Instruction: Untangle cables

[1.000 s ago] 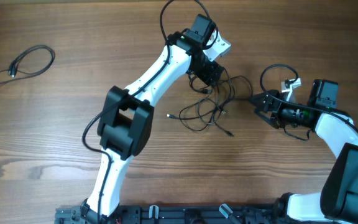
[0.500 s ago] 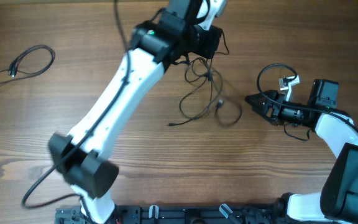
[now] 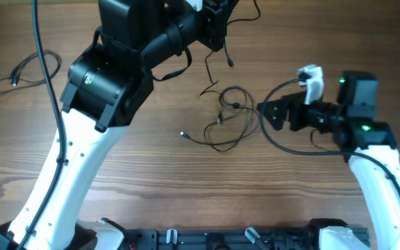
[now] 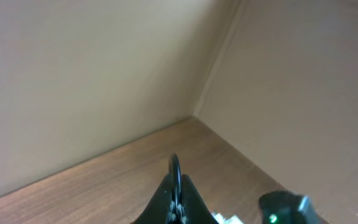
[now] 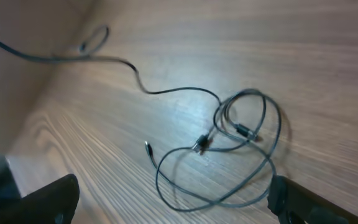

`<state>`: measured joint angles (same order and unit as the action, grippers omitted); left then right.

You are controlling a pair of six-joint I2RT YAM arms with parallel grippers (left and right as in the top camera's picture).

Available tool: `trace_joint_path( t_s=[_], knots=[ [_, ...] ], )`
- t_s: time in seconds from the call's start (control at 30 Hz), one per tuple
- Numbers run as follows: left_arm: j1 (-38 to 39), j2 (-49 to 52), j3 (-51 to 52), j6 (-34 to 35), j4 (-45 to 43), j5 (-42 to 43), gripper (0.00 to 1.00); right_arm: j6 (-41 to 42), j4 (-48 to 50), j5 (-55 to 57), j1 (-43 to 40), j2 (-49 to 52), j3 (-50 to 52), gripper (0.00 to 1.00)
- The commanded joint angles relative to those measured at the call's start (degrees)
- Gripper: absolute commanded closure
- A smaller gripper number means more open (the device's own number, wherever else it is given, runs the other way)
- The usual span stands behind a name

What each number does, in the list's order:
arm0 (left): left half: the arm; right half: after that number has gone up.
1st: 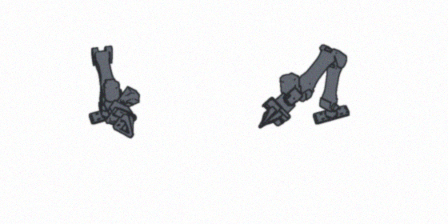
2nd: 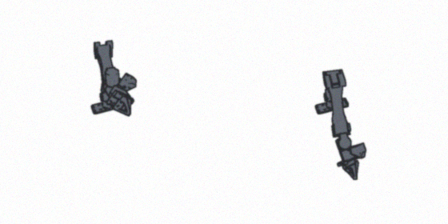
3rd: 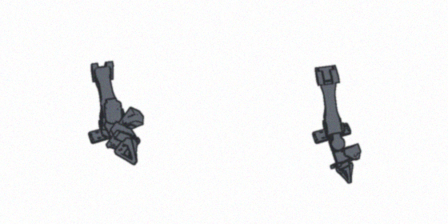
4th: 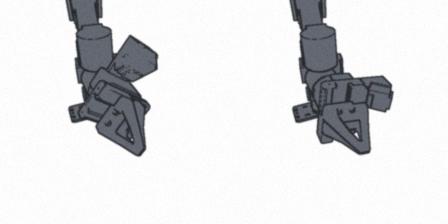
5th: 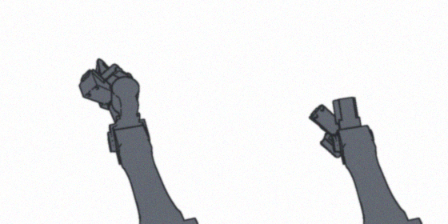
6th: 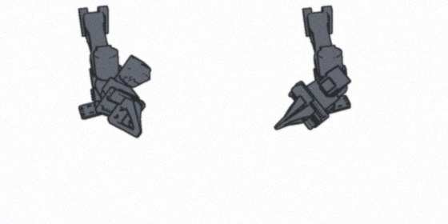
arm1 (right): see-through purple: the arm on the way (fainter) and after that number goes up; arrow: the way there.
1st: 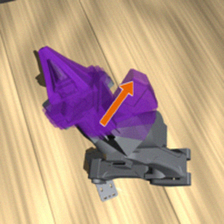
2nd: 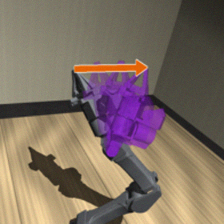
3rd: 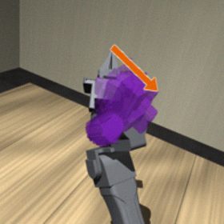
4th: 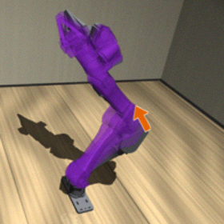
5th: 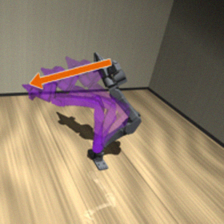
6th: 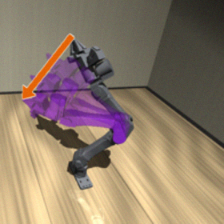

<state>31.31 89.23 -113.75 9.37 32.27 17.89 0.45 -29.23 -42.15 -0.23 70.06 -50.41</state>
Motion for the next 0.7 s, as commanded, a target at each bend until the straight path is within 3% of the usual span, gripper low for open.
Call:
trace_joint_path(
  t_s=[0.0, 0.13, 0.2, 0.33, 0.4, 0.57, 0.67],
  knots=[
    [-3.0, -5.8, -0.4, 0.6, -0.6, 0.5, 0.96, 5.1, 5.7, 7.3, 7.0, 3.5, -0.5, 0.0],
    [-4.2, -9.7, -0.4, 0.5, 0.4, -0.4, 0.96, 4.3, 20.4, 0.7, 15.1, 9.1, -0.5, 0.0],
    [-4.2, -11.0, -0.4, 0.5, 2.6, -7.4, 0.96, 4.3, 24.9, -3.0, 18.6, 12.7, -0.5, 0.0],
    [-9.0, -15.3, -0.4, -0.1, 9.0, -42.9, 0.96, 8.6, 19.0, 10.0, 19.7, 16.4, -0.5, 0.0],
    [-18.7, -18.3, -0.4, -0.1, 11.0, -52.9, 0.96, 8.9, 13.7, 19.3, 19.7, 16.6, -0.5, 0.0],
    [-41.0, -19.0, -0.4, 5.8, 17.0, -53.2, 0.96, 15.7, 10.3, 27.1, 19.7, 18.3, -0.5, 0.0],
    [-50.2, -16.9, -0.4, 8.0, 20.4, -45.4, 0.96, 16.1, 10.8, 26.7, 19.7, 20.6, -0.5, 0.0]
  ],
)
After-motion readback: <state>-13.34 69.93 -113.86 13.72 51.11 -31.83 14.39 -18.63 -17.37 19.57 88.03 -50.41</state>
